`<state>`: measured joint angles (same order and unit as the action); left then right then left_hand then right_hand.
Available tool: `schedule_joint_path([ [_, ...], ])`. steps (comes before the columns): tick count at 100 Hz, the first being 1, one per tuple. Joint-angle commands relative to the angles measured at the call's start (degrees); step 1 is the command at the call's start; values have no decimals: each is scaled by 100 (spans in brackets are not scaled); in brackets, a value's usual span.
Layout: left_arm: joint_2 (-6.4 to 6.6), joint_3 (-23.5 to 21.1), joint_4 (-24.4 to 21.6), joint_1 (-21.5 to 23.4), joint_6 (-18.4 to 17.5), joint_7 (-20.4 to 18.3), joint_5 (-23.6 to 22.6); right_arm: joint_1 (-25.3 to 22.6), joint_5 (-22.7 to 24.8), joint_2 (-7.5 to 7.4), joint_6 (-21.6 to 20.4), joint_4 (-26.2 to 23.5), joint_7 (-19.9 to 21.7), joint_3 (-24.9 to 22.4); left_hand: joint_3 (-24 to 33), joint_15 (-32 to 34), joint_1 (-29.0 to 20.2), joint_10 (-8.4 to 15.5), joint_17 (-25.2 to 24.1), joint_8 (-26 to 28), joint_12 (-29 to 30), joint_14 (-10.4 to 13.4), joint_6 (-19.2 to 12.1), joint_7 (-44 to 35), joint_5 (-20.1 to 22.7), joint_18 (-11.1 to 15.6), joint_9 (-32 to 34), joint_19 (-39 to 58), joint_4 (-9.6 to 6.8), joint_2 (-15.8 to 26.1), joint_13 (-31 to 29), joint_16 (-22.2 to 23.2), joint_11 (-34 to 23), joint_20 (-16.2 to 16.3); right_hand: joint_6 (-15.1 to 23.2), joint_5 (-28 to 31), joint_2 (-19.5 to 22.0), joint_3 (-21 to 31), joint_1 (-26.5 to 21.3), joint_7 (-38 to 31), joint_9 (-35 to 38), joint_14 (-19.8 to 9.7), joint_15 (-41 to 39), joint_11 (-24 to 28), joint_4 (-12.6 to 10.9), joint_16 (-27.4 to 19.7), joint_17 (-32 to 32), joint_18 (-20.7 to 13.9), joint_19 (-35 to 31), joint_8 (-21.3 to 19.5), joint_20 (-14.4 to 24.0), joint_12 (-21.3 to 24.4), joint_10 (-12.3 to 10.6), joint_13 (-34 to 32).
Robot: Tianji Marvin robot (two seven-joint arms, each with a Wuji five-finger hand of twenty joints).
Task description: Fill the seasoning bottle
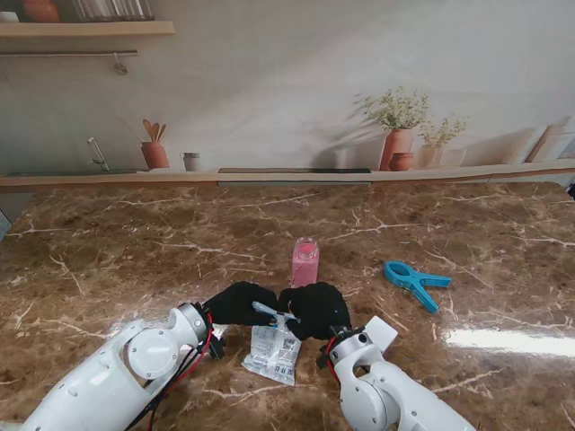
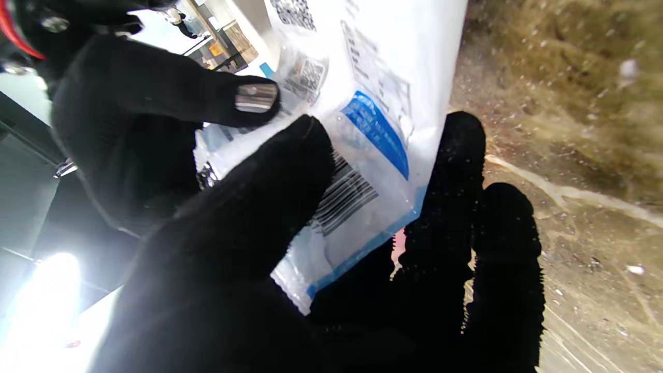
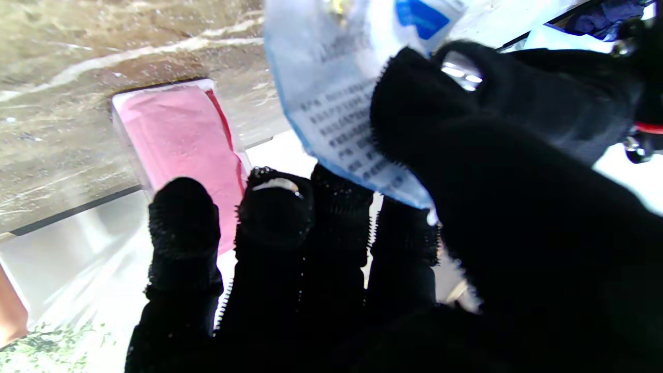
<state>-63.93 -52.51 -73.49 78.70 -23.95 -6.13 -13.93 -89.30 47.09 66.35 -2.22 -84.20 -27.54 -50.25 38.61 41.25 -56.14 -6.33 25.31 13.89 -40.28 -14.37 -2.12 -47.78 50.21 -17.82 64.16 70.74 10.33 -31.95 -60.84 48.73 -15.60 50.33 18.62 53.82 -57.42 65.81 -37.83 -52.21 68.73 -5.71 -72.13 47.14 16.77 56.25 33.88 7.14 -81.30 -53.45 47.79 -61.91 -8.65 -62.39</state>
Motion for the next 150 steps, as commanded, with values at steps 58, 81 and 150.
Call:
schedule_joint_path([
  [58, -127, -92, 138, 141, -353, 256, 208, -829, -791, 130, 815, -979, 264, -839, 156, -38, -1098, 246, -430, 2552, -317, 52, -582, -1596, 1463, 212, -468, -206, -251, 777, 271, 124, -642, -185, -358, -433, 2210, -243, 677, 17, -442, 322, 2960, -1925, -58, -1805, 46, -258, 212, 2923, -25, 2051, 261, 379],
  [81, -140, -117, 118, 182, -429, 245, 359, -574, -1329, 177, 1007, -604, 616, -651, 240, -63, -1074, 371, -508, 2690, -333, 65, -638, -1762, 1592, 250, -471, -230, -256, 769, 307, 158, -720, -124, -331, -441, 1675, 36, 62, 0, -366, 343, 3265, -2275, -75, -1919, 89, -223, 326, 3102, -300, 2143, 235, 338],
  [150, -220, -16, 357, 134, -494, 527, 239, -640, -2629, -67, 1120, -920, 2446, -660, 355, -68, -1053, 315, -538, 2659, -351, 65, -591, -1632, 1563, 291, -468, -241, -215, 733, 317, 206, -778, -37, -1584, -1311, 2250, -1168, 1728, 2928, -1229, 796, 4473, -2796, -918, -2546, -128, -67, 563, 2292, -426, 3595, 703, 566],
])
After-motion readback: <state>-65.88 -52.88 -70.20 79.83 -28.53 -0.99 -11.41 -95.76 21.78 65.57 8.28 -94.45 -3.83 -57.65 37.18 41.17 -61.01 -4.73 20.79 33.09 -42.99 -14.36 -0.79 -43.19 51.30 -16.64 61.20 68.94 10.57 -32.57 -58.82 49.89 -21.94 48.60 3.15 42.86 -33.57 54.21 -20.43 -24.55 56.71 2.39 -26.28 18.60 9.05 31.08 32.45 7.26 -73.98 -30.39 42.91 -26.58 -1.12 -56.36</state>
